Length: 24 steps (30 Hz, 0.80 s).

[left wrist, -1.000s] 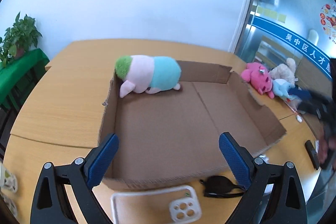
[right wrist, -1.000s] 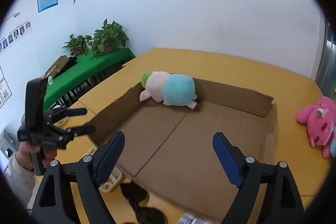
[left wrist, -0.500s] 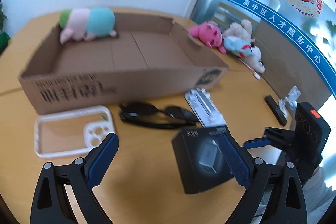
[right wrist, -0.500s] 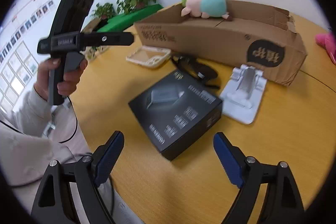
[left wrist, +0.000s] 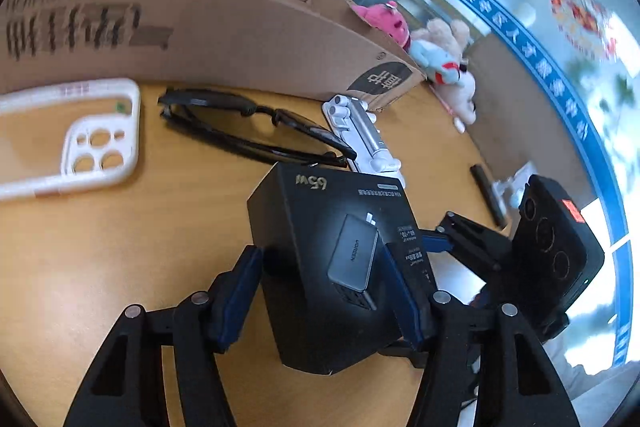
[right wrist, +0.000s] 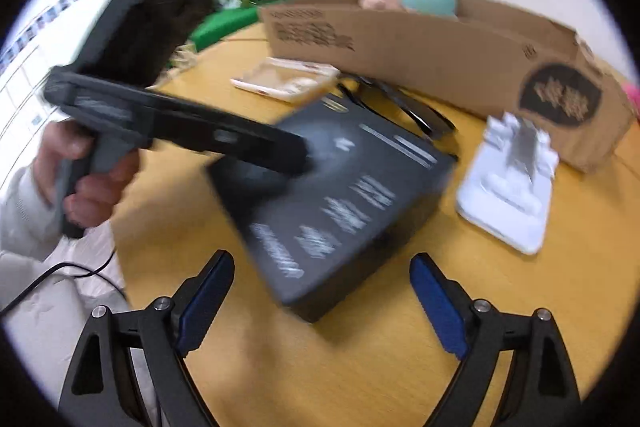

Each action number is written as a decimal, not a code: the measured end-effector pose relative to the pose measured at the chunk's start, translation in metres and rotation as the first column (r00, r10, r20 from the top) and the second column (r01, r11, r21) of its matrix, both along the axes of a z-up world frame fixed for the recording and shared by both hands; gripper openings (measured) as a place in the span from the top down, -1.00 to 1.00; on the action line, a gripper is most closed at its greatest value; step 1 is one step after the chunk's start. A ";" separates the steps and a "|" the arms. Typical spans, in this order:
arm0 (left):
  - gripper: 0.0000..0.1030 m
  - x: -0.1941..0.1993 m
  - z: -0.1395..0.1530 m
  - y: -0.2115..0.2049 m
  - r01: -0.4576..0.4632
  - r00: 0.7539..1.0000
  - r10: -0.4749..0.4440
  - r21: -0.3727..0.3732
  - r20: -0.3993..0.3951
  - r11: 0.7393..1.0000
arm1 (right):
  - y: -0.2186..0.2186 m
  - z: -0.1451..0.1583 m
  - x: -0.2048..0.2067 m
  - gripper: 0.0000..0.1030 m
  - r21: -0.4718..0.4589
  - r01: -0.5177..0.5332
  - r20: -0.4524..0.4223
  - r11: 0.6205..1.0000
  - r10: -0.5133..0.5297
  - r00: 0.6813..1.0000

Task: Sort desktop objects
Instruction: 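Grasp the black charger box with both grippers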

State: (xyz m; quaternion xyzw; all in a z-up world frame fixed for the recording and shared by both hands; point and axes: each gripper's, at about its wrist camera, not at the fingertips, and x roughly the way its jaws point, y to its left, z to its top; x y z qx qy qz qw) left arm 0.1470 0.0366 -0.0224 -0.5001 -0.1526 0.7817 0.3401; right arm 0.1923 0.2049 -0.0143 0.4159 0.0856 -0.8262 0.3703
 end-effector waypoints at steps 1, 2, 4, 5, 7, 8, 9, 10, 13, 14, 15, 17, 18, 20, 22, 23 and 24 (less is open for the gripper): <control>-0.16 0.000 -0.001 0.001 -0.002 1.000 0.002 0.006 0.002 1.000 | -0.003 0.000 -0.001 -0.77 0.000 -0.009 0.005 1.000 0.009 1.000; -0.16 0.002 -0.001 0.003 -0.017 1.000 0.017 -0.001 -0.011 1.000 | -0.007 0.000 -0.003 -0.77 0.019 0.000 -0.006 1.000 0.000 1.000; -0.14 0.003 0.003 0.004 -0.030 0.999 0.030 -0.021 -0.025 0.999 | -0.012 -0.001 -0.006 -0.78 0.033 0.006 -0.006 0.999 -0.006 1.000; -0.13 0.004 0.005 0.004 -0.036 0.999 0.035 -0.030 -0.027 0.999 | -0.014 -0.001 -0.007 -0.77 0.037 0.012 0.002 0.999 -0.012 1.000; -0.13 0.005 0.011 0.003 -0.048 0.998 0.045 -0.057 -0.049 0.997 | -0.016 0.001 -0.005 -0.70 0.050 0.015 0.000 0.999 -0.015 1.000; -0.13 0.007 0.016 0.004 -0.047 0.997 0.042 -0.073 -0.068 0.996 | -0.019 0.005 -0.002 -0.68 0.066 0.013 -0.022 0.998 -0.012 1.000; -0.13 0.009 0.024 0.004 -0.048 0.995 0.040 -0.087 -0.091 0.995 | -0.020 0.009 0.000 -0.67 0.073 0.013 -0.039 0.997 -0.010 0.999; -0.13 0.009 0.032 0.002 -0.050 0.992 0.039 -0.094 -0.116 0.994 | -0.022 0.014 0.000 -0.67 0.070 0.014 -0.057 0.997 -0.010 0.998; -0.12 0.006 0.062 -0.002 -0.068 0.980 0.051 -0.086 -0.192 0.994 | -0.021 0.039 -0.004 -0.67 0.030 0.026 -0.105 0.999 -0.023 0.994; -0.12 0.002 0.072 -0.003 -0.071 0.975 0.052 -0.082 -0.215 0.994 | -0.022 0.048 -0.008 -0.67 0.025 0.030 -0.123 0.999 -0.027 0.992; -0.12 -0.003 0.083 -0.004 -0.074 0.969 0.054 -0.077 -0.242 0.994 | -0.024 0.058 -0.013 -0.67 0.024 0.034 -0.146 0.999 -0.031 0.989; -0.12 -0.015 0.105 -0.005 -0.078 0.956 0.055 -0.069 -0.289 0.995 | -0.026 0.079 -0.025 -0.67 0.027 0.038 -0.196 0.999 -0.032 0.980; -0.12 -0.023 0.116 -0.005 -0.081 0.948 0.057 -0.065 -0.313 0.995 | -0.028 0.089 -0.032 -0.67 0.027 0.040 -0.218 0.999 -0.034 0.975; -0.12 -0.040 0.138 -0.003 -0.084 0.932 0.056 -0.064 -0.358 0.994 | -0.030 0.112 -0.056 -0.67 0.032 0.040 -0.259 0.999 -0.031 0.965; -0.12 -0.061 0.160 -0.004 -0.095 0.914 0.068 -0.049 -0.399 0.994 | -0.030 0.130 -0.073 -0.67 0.038 0.039 -0.298 0.999 -0.026 0.954; -0.12 -0.075 0.172 -0.003 -0.099 0.905 0.074 -0.039 -0.420 0.994 | -0.031 0.141 -0.084 -0.67 0.043 0.039 -0.322 0.998 -0.023 0.947; -0.12 -0.084 0.180 -0.003 -0.102 0.899 0.078 -0.033 -0.431 0.994 | -0.031 0.151 -0.095 -0.67 0.048 0.038 -0.340 0.998 -0.020 0.940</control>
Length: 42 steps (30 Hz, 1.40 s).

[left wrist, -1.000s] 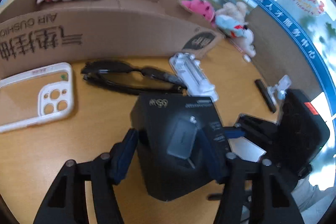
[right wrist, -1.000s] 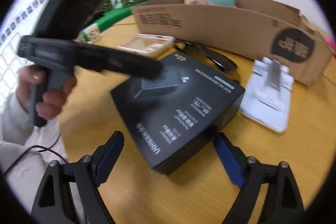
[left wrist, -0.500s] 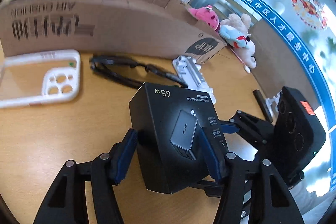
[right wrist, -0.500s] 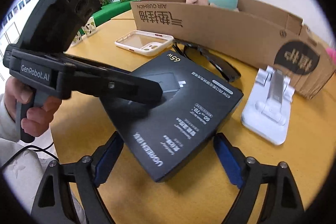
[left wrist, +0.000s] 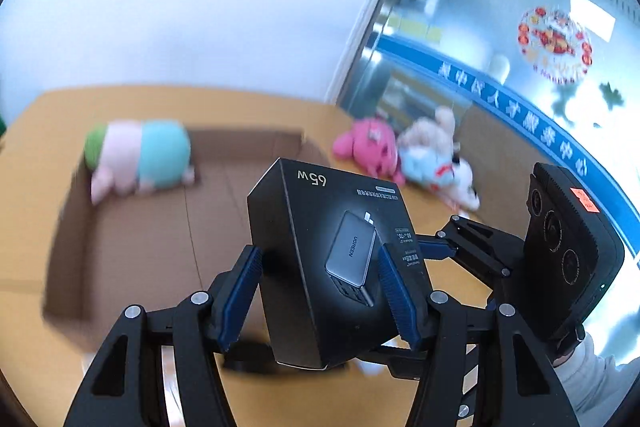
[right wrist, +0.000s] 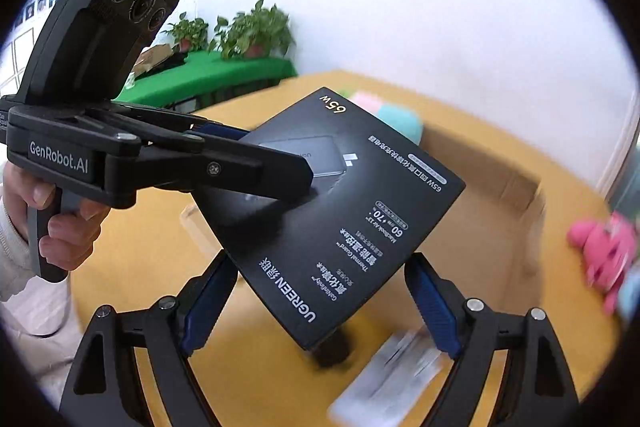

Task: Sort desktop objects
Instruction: 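Grasp the black charger box with both grippers, then lower the charger box into the cardboard box beside the plush and release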

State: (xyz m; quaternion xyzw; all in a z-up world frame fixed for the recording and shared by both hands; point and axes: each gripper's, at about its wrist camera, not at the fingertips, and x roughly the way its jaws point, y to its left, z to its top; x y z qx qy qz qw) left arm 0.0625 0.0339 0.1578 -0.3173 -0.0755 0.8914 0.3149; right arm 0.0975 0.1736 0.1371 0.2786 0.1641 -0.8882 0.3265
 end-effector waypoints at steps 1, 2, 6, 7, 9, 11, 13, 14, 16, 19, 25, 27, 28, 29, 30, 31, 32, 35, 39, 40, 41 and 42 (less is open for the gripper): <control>-0.12 -0.014 0.012 0.002 -0.004 1.000 0.004 0.002 -0.021 1.000 | 0.000 0.011 -0.014 -0.67 0.003 0.000 -0.016 1.000 0.001 1.000; -0.12 -0.025 0.022 0.003 -0.005 0.999 0.005 0.000 -0.040 1.000 | 0.000 0.020 -0.026 -0.67 0.005 0.001 -0.026 1.000 -0.001 1.000; -0.12 -0.084 0.056 0.010 -0.004 0.996 0.004 0.009 -0.093 1.000 | 0.002 0.057 -0.081 -0.67 0.013 0.012 -0.066 1.000 -0.011 0.998; -0.12 -0.099 0.061 0.011 -0.005 0.996 0.006 0.018 -0.091 1.000 | 0.003 0.063 -0.093 -0.67 0.018 0.012 -0.073 1.000 -0.010 0.997; -0.12 -0.130 0.066 0.012 -0.005 0.997 0.007 0.026 -0.077 1.000 | 0.004 0.070 -0.117 -0.67 0.026 0.011 -0.068 1.000 -0.009 0.998; -0.12 -0.161 0.063 0.014 -0.012 0.999 0.013 0.031 -0.046 0.999 | 0.004 0.070 -0.145 -0.67 0.031 0.007 -0.044 0.999 -0.005 0.999; -0.12 -0.188 0.056 0.015 -0.018 1.000 0.018 0.029 -0.015 0.999 | 0.004 0.063 -0.178 -0.67 0.034 0.003 -0.007 0.999 -0.003 1.000; -0.12 -0.204 0.050 0.014 -0.024 1.000 0.024 0.026 0.009 0.999 | 0.007 0.058 -0.184 -0.67 0.031 0.001 0.012 1.000 -0.002 1.000; -0.12 -0.235 0.032 0.016 -0.037 0.998 0.037 0.009 0.059 0.999 | 0.007 0.040 -0.213 -0.67 0.029 -0.004 0.065 1.000 0.002 0.998; -0.12 -0.269 0.001 0.026 -0.056 0.989 0.060 -0.033 0.134 0.998 | 0.004 0.005 -0.250 -0.67 0.041 -0.012 0.148 0.999 0.006 0.989; -0.12 -0.322 -0.068 0.036 -0.077 0.945 0.097 -0.076 0.313 0.994 | 0.001 -0.063 -0.295 -0.67 0.049 -0.021 0.304 0.999 0.005 0.953; -0.12 -0.330 -0.083 0.043 -0.074 0.932 0.103 -0.095 0.347 0.993 | 0.004 -0.078 -0.304 -0.67 0.041 -0.018 0.331 0.999 0.003 0.944; -0.12 -0.331 -0.090 0.047 -0.069 0.926 0.104 -0.107 0.363 0.992 | 0.005 -0.086 -0.308 -0.67 0.041 -0.016 0.341 0.999 0.001 0.940; -0.10 -0.333 -0.096 0.050 -0.066 0.918 0.107 -0.119 0.382 0.991 | 0.007 -0.093 -0.313 -0.66 0.045 -0.014 0.354 0.999 -0.003 0.935; -0.10 -0.336 -0.103 0.053 -0.067 0.909 0.115 -0.131 0.400 0.989 | 0.009 -0.098 -0.315 -0.65 0.048 -0.014 0.362 0.999 -0.005 0.932; -0.09 -0.336 -0.109 0.055 -0.066 0.902 0.120 -0.143 0.416 0.988 | 0.009 -0.106 -0.318 -0.64 0.054 -0.015 0.377 0.998 -0.007 0.926; -0.08 -0.337 -0.115 0.056 -0.065 0.893 0.125 -0.152 0.432 0.986 | 0.010 -0.111 -0.318 -0.64 0.058 -0.019 0.389 0.998 -0.005 0.921; -0.08 -0.337 -0.131 0.058 -0.065 0.871 0.139 -0.169 0.471 0.984 | 0.014 -0.126 -0.320 -0.63 0.071 -0.031 0.415 0.997 -0.002 0.910; -0.07 -0.335 -0.143 0.058 -0.078 0.857 0.161 -0.184 0.490 0.980 | 0.005 -0.130 -0.323 -0.62 0.081 -0.023 0.421 0.996 -0.014 0.907; -0.07 -0.336 -0.144 0.057 -0.084 0.858 0.164 -0.182 0.487 0.980 | 0.002 -0.130 -0.323 -0.62 0.085 -0.016 0.417 0.996 -0.021 0.909; -0.04 -0.335 -0.146 0.055 -0.087 0.855 0.166 -0.180 0.491 0.980 | 0.000 -0.130 -0.323 -0.62 0.086 -0.007 0.414 0.996 -0.029 0.910; -0.04 -0.335 -0.145 0.054 -0.093 0.852 0.172 -0.181 0.494 0.979 | -0.011 -0.130 -0.327 -0.63 0.093 -0.003 0.410 0.996 -0.036 0.911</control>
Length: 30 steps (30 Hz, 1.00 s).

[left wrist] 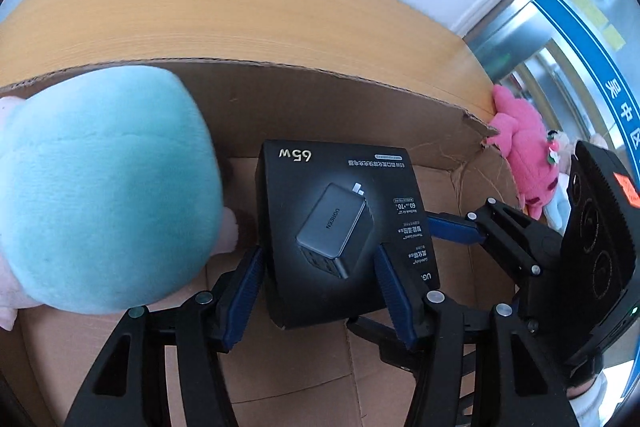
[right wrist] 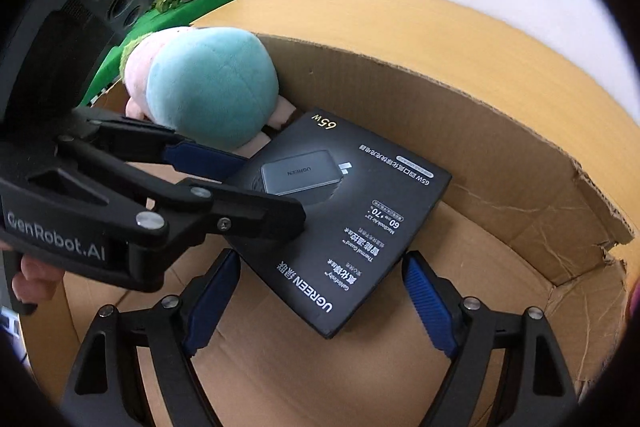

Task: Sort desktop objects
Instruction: 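Lower the charger box into the cardboard box beside the plush and release, then withdraw both grippers from the box and move toward the white phone stand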

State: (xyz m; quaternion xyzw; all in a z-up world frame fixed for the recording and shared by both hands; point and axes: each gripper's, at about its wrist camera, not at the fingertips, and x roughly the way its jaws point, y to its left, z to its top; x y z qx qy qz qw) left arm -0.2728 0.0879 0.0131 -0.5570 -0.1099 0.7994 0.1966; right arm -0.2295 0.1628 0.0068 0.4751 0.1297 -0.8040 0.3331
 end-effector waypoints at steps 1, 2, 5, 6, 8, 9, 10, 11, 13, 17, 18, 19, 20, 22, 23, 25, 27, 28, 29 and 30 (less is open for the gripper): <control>-0.05 0.001 0.002 -0.001 -0.004 1.000 0.004 -0.008 -0.004 1.000 | -0.003 0.000 0.001 -0.64 0.007 0.007 -0.003 1.000 -0.007 1.000; -0.08 0.004 0.005 -0.003 -0.006 1.000 0.006 -0.023 -0.010 1.000 | -0.005 0.000 0.002 -0.64 0.010 0.018 -0.002 1.000 -0.018 1.000; -0.09 0.016 0.027 -0.009 -0.002 0.999 0.000 -0.063 -0.036 0.998 | -0.003 0.007 0.012 -0.64 -0.001 0.051 -0.010 0.999 -0.051 0.999; -0.09 0.025 0.038 -0.015 0.005 0.997 -0.010 -0.060 -0.070 0.998 | 0.000 0.014 0.018 -0.64 -0.011 0.072 -0.019 0.997 -0.072 0.997; -0.13 0.046 0.066 -0.027 0.018 0.988 -0.025 -0.047 -0.150 0.999 | 0.012 0.035 0.035 -0.64 -0.059 0.116 -0.054 0.991 -0.119 0.991; -0.16 0.056 0.078 -0.031 0.019 0.982 -0.027 -0.043 -0.187 0.999 | 0.019 0.045 0.043 -0.64 -0.086 0.129 -0.070 0.988 -0.135 0.988; -0.24 0.068 0.092 -0.036 0.016 0.972 -0.026 -0.046 -0.233 0.999 | 0.026 0.058 0.059 -0.64 -0.114 0.141 -0.094 0.983 -0.152 0.984; -0.37 0.082 0.106 -0.042 0.002 0.958 -0.019 -0.059 -0.285 0.998 | 0.031 0.069 0.074 -0.65 -0.131 0.150 -0.120 0.980 -0.165 0.979; -0.56 0.117 0.130 -0.056 -0.041 0.916 -0.001 -0.095 -0.401 0.995 | 0.045 0.088 0.108 -0.72 -0.146 0.185 -0.189 0.972 -0.211 0.959; -0.93 0.181 0.157 -0.067 -0.116 0.825 0.027 -0.123 -0.565 0.986 | 0.086 0.107 0.176 -0.75 -0.187 0.281 -0.265 0.941 -0.324 0.908; -0.94 0.197 0.159 -0.071 -0.151 0.802 0.039 -0.140 -0.597 0.978 | 0.090 0.109 0.188 -0.75 -0.199 0.290 -0.267 0.936 -0.337 0.903; -0.97 0.211 0.159 -0.072 -0.181 0.782 0.044 -0.159 -0.622 0.971 | 0.089 0.108 0.203 -0.75 -0.203 0.301 -0.270 0.932 -0.349 0.897; -0.97 0.223 0.158 -0.071 -0.198 0.768 0.042 -0.174 -0.639 0.965 | 0.087 0.105 0.216 -0.75 -0.204 0.319 -0.271 0.926 -0.367 0.890; -0.97 0.242 0.156 -0.075 -0.198 0.761 0.038 -0.176 -0.648 0.964 | 0.088 0.100 0.228 -0.75 -0.207 0.351 -0.258 0.913 -0.397 0.881; -0.97 0.249 0.153 -0.076 -0.193 0.765 0.042 -0.166 -0.643 0.967 | 0.085 0.097 0.233 -0.75 -0.212 0.351 -0.245 0.912 -0.397 0.884; -0.97 0.262 0.150 -0.083 -0.181 0.774 0.051 -0.144 -0.631 0.973 | 0.085 0.096 0.259 -0.75 -0.209 0.354 -0.229 0.912 -0.397 0.889; -0.97 0.274 0.146 -0.084 -0.163 0.782 0.050 -0.127 -0.622 0.978 | 0.079 0.088 0.267 -0.75 -0.198 0.351 -0.217 0.915 -0.390 0.895; -0.97 0.278 0.145 -0.083 -0.153 0.786 0.043 -0.126 -0.617 0.980 | 0.075 0.085 0.268 -0.75 -0.193 0.348 -0.214 0.918 -0.385 0.898; -0.97 0.283 0.143 -0.083 -0.149 0.788 0.041 -0.126 -0.614 0.981 | 0.076 0.088 0.281 -0.75 -0.184 0.353 -0.220 0.917 -0.388 0.895; -0.97 0.286 0.142 -0.082 -0.146 0.789 0.037 -0.128 -0.613 0.981 | 0.074 0.087 0.285 -0.75 -0.174 0.353 -0.230 0.919 -0.386 0.893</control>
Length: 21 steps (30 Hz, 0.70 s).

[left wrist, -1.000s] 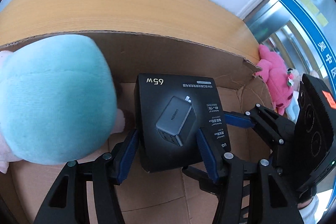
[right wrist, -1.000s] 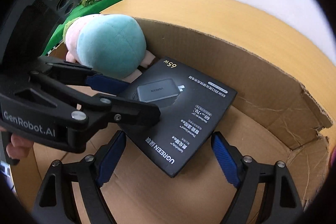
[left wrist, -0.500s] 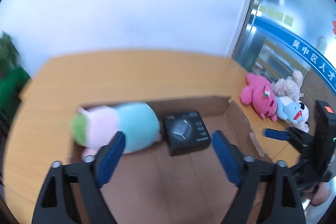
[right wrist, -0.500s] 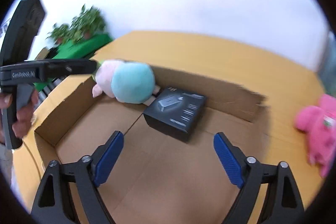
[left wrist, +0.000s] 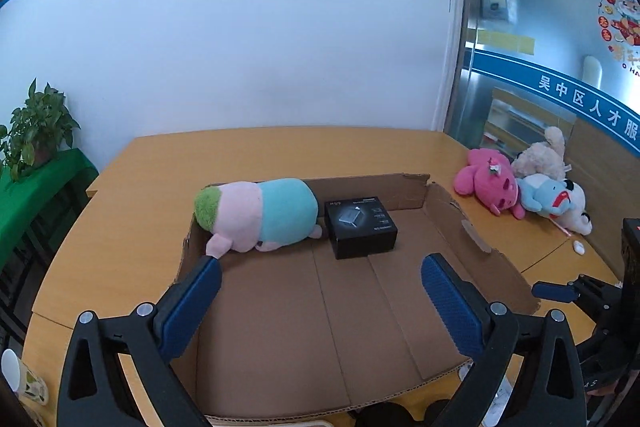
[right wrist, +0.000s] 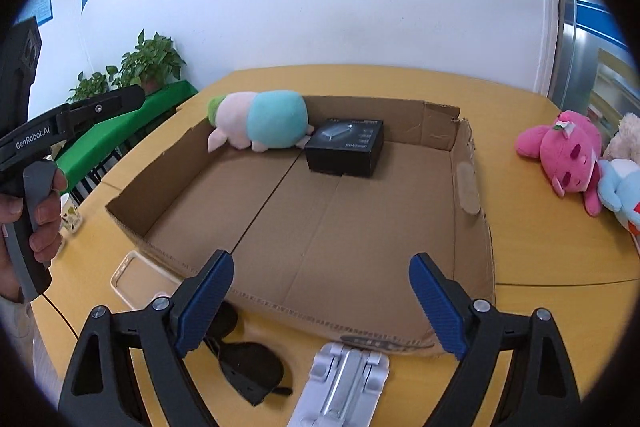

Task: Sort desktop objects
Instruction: 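Withdraw both grippers from the box and move toward the white phone stand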

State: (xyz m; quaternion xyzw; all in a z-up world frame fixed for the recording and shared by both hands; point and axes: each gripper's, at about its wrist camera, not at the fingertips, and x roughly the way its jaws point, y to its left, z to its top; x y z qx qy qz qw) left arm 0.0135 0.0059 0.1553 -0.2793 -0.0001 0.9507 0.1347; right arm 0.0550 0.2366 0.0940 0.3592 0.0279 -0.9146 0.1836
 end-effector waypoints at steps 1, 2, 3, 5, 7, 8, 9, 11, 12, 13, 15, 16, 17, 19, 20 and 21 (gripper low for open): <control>-0.97 0.003 -0.001 0.002 0.004 1.000 -0.004 -0.005 -0.002 1.000 | -0.002 -0.001 0.003 -0.75 0.008 -0.003 -0.002 1.000 0.003 1.000; -0.97 0.005 -0.003 0.005 0.003 1.000 -0.003 -0.008 -0.001 1.000 | -0.002 -0.001 0.006 -0.75 0.020 0.002 -0.009 1.000 -0.001 1.000; -0.97 0.006 -0.005 0.007 -0.009 1.000 0.010 -0.011 0.004 1.000 | -0.002 -0.003 0.010 -0.75 0.027 0.013 -0.016 1.000 -0.012 1.000; -0.97 0.009 -0.010 0.009 -0.031 0.999 0.031 -0.015 0.009 0.999 | 0.001 -0.003 0.013 -0.75 0.018 0.032 -0.022 0.999 -0.032 0.999; -0.97 0.013 -0.014 0.012 -0.031 0.999 0.031 -0.011 0.012 0.999 | 0.003 -0.003 0.014 -0.75 0.000 0.040 -0.024 0.999 -0.040 0.999; -0.97 0.014 -0.016 0.012 -0.027 0.999 0.027 -0.010 0.020 1.000 | 0.003 -0.003 0.015 -0.75 0.003 0.042 -0.029 0.999 -0.041 0.999; -0.97 0.015 -0.018 0.013 -0.026 0.999 0.026 -0.011 0.029 1.000 | 0.002 -0.003 0.016 -0.75 0.008 0.042 -0.034 0.999 -0.042 0.999; -0.97 0.016 -0.022 0.014 -0.027 0.999 0.028 -0.017 0.038 0.999 | 0.005 -0.005 0.019 -0.75 0.011 0.038 -0.035 0.999 -0.038 0.999; -0.97 0.017 -0.024 0.013 -0.027 0.999 0.028 -0.016 0.045 1.000 | 0.009 -0.006 0.020 -0.75 0.006 0.039 -0.032 0.999 -0.039 0.999; -0.97 0.017 -0.026 0.013 -0.025 0.998 0.025 -0.010 0.053 1.000 | 0.012 -0.009 0.023 -0.75 0.000 0.039 -0.025 0.999 -0.039 0.999; -0.97 0.018 -0.032 0.012 -0.008 0.997 0.007 0.012 0.082 1.000 | 0.020 -0.017 0.029 -0.75 -0.011 0.031 0.004 0.999 -0.031 1.000; -0.97 0.019 -0.036 0.011 0.005 0.995 -0.008 0.023 0.099 1.000 | 0.025 -0.026 0.035 -0.75 -0.011 0.023 0.028 1.000 -0.023 0.999; -0.97 0.019 -0.041 0.011 0.015 0.993 -0.019 0.031 0.115 0.999 | 0.029 -0.033 0.040 -0.75 -0.005 0.021 0.048 1.000 -0.021 0.999; -0.97 0.020 -0.052 0.013 0.040 0.987 -0.047 0.052 0.156 0.998 | 0.033 -0.051 0.049 -0.75 0.018 0.018 0.099 1.000 -0.020 0.995; -0.97 0.021 -0.058 0.015 0.056 0.982 -0.067 0.067 0.177 0.996 | 0.036 -0.061 0.053 -0.75 0.027 0.010 0.129 1.000 -0.013 0.992; -0.97 0.022 -0.063 0.018 0.074 0.977 -0.089 0.082 0.193 0.994 | 0.038 -0.073 0.058 -0.75 0.026 -0.005 0.166 1.000 0.001 0.986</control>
